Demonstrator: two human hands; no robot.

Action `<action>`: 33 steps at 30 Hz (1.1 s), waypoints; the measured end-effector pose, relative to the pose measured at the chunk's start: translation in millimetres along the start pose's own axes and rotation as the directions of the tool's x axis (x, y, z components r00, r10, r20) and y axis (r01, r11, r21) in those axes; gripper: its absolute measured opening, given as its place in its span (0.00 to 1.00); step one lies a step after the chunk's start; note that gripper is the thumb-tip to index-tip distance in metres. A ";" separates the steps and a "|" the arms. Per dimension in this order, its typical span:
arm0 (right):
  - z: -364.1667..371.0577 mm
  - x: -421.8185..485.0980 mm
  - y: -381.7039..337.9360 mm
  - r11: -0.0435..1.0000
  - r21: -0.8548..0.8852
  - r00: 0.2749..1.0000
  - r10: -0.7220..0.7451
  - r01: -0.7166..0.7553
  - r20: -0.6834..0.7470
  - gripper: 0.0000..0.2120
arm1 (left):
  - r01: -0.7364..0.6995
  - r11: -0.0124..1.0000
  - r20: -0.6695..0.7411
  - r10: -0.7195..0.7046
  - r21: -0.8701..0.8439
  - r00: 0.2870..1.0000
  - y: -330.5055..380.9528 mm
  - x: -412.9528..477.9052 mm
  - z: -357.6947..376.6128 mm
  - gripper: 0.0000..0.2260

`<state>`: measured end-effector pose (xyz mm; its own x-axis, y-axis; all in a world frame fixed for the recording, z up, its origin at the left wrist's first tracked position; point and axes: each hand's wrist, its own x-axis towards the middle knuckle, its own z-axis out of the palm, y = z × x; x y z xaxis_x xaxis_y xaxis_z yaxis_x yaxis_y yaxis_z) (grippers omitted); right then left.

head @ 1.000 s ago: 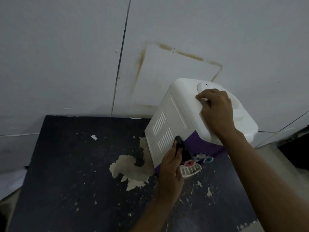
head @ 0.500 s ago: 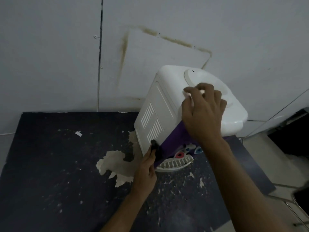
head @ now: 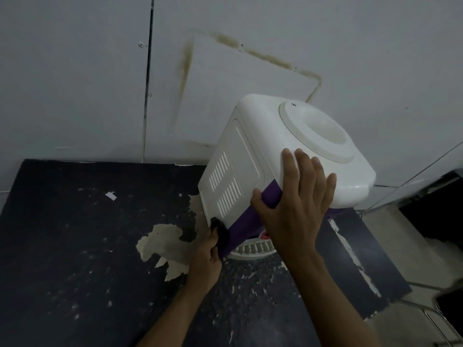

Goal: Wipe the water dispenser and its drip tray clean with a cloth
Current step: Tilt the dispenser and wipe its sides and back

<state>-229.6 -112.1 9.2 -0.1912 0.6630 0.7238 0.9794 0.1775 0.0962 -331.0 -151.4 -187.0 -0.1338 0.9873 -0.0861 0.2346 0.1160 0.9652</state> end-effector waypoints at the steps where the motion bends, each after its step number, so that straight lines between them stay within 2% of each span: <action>1: 1.7 -0.8 -1.9 1.000 -0.002 1.000 0.012 -0.012 -0.015 0.38 | 0.011 1.000 0.001 -0.011 -0.010 1.000 1.4 0.2 -0.8 0.22; 6: 3.3 -2.0 -0.6 1.000 0.000 1.000 0.010 -0.010 -0.019 0.40 | 0.084 0.993 0.013 -0.083 -0.081 0.996 7.1 -12.1 3.1 0.21; 10: 1.6 -2.9 1.7 1.000 0.028 1.000 -0.008 0.008 -0.009 0.42 | 0.179 0.982 0.010 -0.178 -0.054 0.984 3.1 -16.8 8.6 0.21; 14: 1.8 -4.9 0.1 0.996 0.089 0.999 0.015 -0.013 -0.028 0.41 | 0.275 0.956 0.067 -0.270 -0.104 0.961 7.6 2.2 -0.7 0.23; 18: 3.8 -3.4 -2.9 0.991 0.126 0.998 0.044 -0.037 -0.052 0.39 | 0.294 0.949 0.082 -0.286 -0.111 0.955 7.3 -1.0 2.7 0.23; 23: 7.0 -2.3 -8.1 0.984 0.171 0.991 0.074 -0.054 -0.115 0.35 | 0.244 0.966 0.089 -0.236 -0.090 0.968 5.6 -22.3 9.7 0.22; 33: 12.6 -6.6 -10.6 0.983 0.164 0.968 0.113 -0.077 -0.223 0.30 | 0.272 0.955 0.071 -0.265 -0.118 0.962 7.3 31.1 -10.3 0.24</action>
<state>-239.6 -109.2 -5.2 -0.0601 0.4993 0.8643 0.9672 0.2431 -0.0732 -343.3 -121.0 -180.1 -0.1224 0.9262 -0.3566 0.0737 0.3668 0.9274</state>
